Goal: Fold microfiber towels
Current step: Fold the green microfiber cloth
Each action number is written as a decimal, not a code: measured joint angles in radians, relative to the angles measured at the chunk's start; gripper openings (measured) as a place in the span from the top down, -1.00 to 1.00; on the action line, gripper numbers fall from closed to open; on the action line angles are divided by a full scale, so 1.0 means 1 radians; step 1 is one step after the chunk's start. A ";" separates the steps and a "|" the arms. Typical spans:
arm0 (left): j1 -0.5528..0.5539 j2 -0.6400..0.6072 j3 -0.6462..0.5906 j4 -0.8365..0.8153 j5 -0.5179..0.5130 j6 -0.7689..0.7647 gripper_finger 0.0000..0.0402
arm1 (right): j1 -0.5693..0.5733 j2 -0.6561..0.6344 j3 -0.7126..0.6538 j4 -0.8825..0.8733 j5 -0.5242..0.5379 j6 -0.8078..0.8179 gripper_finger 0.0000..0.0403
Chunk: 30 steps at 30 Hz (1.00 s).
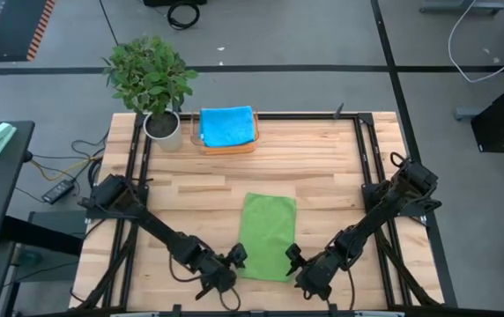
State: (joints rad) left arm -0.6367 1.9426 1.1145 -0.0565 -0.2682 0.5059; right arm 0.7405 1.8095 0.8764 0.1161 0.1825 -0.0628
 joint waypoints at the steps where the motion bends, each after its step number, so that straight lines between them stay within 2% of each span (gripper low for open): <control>1: 0.007 0.002 -0.004 -0.016 0.002 -0.011 -0.30 | -0.007 0.003 0.000 -0.005 0.000 -0.003 -0.02; 6: 0.036 0.020 0.000 0.000 0.056 -0.103 -0.28 | -0.026 0.032 0.000 0.010 -0.055 0.016 -0.02; 9: 0.035 0.021 0.000 -0.001 0.089 -0.106 -0.22 | -0.007 0.044 0.000 0.020 -0.068 0.055 -0.02; 25: 0.017 0.023 0.000 -0.005 0.098 -0.129 0.09 | 0.008 0.063 0.000 0.027 -0.032 0.149 -0.02; 30: 0.016 0.023 0.000 -0.007 0.115 -0.167 0.15 | 0.008 0.063 0.000 -0.017 -0.030 0.228 0.06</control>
State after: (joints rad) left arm -0.6205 1.9656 1.1141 -0.0635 -0.1528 0.3388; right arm 0.7486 1.8721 0.8764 0.0993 0.1530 0.1650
